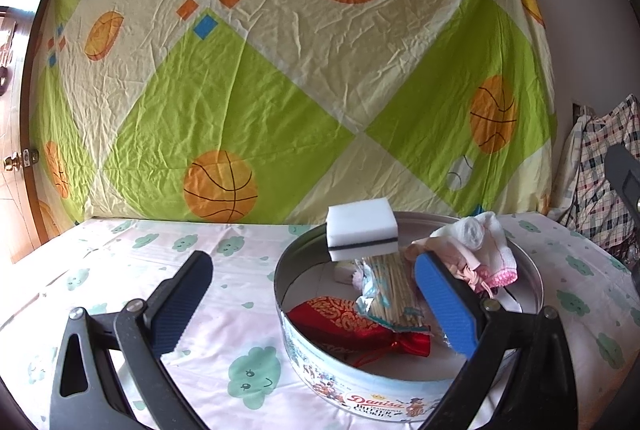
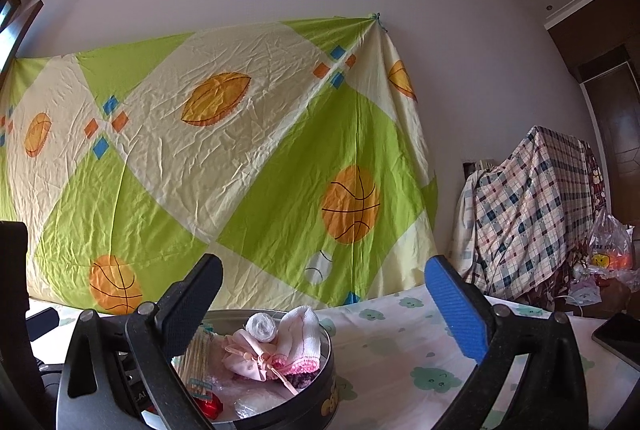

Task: Organize soft objects

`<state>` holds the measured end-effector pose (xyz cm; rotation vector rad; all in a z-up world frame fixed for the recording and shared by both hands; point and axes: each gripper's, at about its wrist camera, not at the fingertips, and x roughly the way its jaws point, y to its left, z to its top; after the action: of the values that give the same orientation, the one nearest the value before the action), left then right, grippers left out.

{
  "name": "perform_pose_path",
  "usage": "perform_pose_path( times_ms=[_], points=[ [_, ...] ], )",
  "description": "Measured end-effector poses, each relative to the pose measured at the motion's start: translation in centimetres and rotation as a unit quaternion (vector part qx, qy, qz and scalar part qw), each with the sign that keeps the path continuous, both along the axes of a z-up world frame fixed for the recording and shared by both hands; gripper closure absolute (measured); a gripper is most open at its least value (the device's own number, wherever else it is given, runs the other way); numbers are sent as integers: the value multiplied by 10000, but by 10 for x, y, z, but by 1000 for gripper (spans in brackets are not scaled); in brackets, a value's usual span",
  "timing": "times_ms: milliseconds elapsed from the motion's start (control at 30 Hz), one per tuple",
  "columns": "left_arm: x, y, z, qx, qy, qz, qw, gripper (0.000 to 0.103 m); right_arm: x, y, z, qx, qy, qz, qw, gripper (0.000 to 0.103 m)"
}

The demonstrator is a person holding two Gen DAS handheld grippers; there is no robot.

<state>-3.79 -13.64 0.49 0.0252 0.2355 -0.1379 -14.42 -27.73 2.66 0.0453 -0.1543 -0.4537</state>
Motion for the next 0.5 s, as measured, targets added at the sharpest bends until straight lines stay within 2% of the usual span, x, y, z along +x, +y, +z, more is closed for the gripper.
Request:
perform_pose_path(
  times_ms=[500],
  points=[
    [-3,-3,0,67,-43,-9,10000,0,-2,0,0,29,-76,-29,10000,1]
  ],
)
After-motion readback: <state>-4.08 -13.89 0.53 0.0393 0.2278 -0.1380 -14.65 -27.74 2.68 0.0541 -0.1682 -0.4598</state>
